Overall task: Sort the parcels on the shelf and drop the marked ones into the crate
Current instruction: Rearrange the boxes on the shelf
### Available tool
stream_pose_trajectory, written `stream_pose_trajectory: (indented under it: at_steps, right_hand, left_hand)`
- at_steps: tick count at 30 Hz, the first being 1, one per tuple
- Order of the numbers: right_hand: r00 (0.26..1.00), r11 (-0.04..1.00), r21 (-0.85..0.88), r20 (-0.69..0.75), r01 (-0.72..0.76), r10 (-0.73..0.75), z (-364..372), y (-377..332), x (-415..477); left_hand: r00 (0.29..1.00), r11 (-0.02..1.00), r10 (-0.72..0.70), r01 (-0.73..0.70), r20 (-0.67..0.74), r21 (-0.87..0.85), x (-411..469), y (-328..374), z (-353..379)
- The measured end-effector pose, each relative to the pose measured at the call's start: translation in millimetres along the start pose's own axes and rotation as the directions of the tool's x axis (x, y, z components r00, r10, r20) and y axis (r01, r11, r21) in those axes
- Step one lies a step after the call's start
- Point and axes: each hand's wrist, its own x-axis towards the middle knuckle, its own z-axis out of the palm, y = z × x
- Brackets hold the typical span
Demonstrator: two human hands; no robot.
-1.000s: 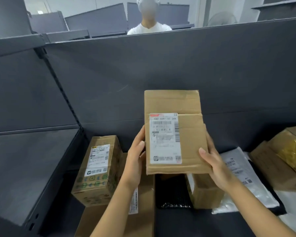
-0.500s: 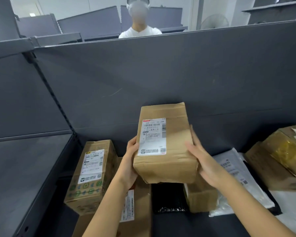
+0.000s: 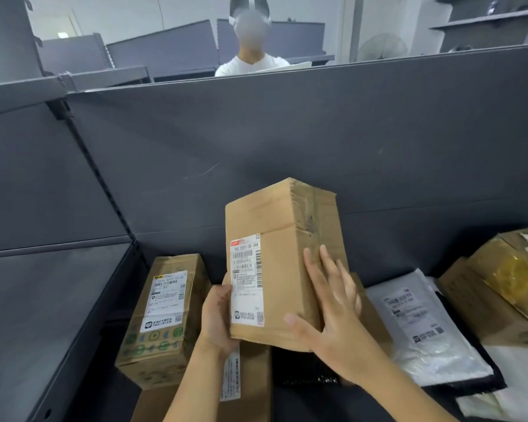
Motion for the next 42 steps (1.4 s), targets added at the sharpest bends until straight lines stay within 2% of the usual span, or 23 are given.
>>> stream_pose_trajectory:
  at_steps: [2, 3, 4, 6, 10, 13, 17, 20, 24, 28, 31, 36, 40, 42]
  right_hand:
    - [0.999, 0.972, 0.227, 0.004, -0.053, 0.054, -6, 11, 5]
    - [0.997, 0.908, 0.41, 0.02, -0.082, 0.081, -9, 16, 7]
    - [0.994, 0.796, 0.596, 0.04, -0.103, 0.1, -12, 23, 7]
    - [0.985, 0.567, 0.81, 0.077, -0.153, 0.156, -14, 37, 5]
    - [0.932, 0.307, 0.907, 0.191, -0.288, 0.309, -11, 52, 1]
    - [0.901, 0.2, 0.921, 0.252, -0.335, 0.352, -9, 54, 1]
    - [0.873, 0.079, 0.932, 0.3, -0.355, 0.384, -5, 55, 3]
    - [0.872, 0.085, 0.919, 0.333, -0.385, 0.358, 7, 56, 4]
    - [0.87, 0.205, 0.867, 0.382, -0.454, 0.31, 34, 51, 7]
    - [0.874, 0.325, 0.819, 0.388, -0.473, 0.292, 72, 50, 16]
    - [0.871, 0.318, 0.819, 0.393, -0.477, 0.295, 94, 47, 22]
    - [0.876, 0.367, 0.796, 0.433, -0.482, 0.211, 109, 40, 25]
    - [0.877, 0.395, 0.783, 0.418, -0.481, 0.238, 116, 44, 29]
    - [0.879, 0.423, 0.771, 0.412, -0.476, 0.239, 118, 44, 32]
  left_hand:
    - [0.997, 0.999, 0.026, -0.028, 0.067, 0.028, -1, 6, 0]
    - [0.994, 0.996, 0.049, -0.056, 0.101, 0.07, -3, 9, 2]
    - [0.989, 0.988, 0.073, -0.09, 0.132, 0.127, -5, 12, 4]
    - [0.975, 0.956, 0.098, -0.148, 0.2, 0.254, -8, 14, 6]
    - [0.959, 0.85, 0.081, -0.209, 0.272, 0.484, -15, 16, 11]
    - [0.959, 0.807, 0.023, -0.184, 0.282, 0.561, -18, 18, 15]
    - [0.976, 0.751, -0.032, -0.118, 0.214, 0.65, -25, 24, 20]
    - [0.991, 0.746, -0.039, -0.059, 0.132, 0.663, -31, 29, 17]
    - [0.998, 0.709, -0.033, 0.059, -0.05, 0.703, -38, 30, -3]
    - [0.978, 0.458, 0.077, 0.139, -0.196, 0.878, -41, 36, -16]
    - [0.965, 0.383, 0.107, 0.181, -0.238, 0.906, -38, 37, -27]
    - [0.961, 0.267, 0.156, 0.183, -0.23, 0.946, -37, 31, -43]
    - [0.969, 0.148, 0.201, 0.118, -0.147, 0.982, -29, 26, -50]
    - [0.953, 0.133, 0.276, 0.095, -0.129, 0.987, -27, 26, -52]
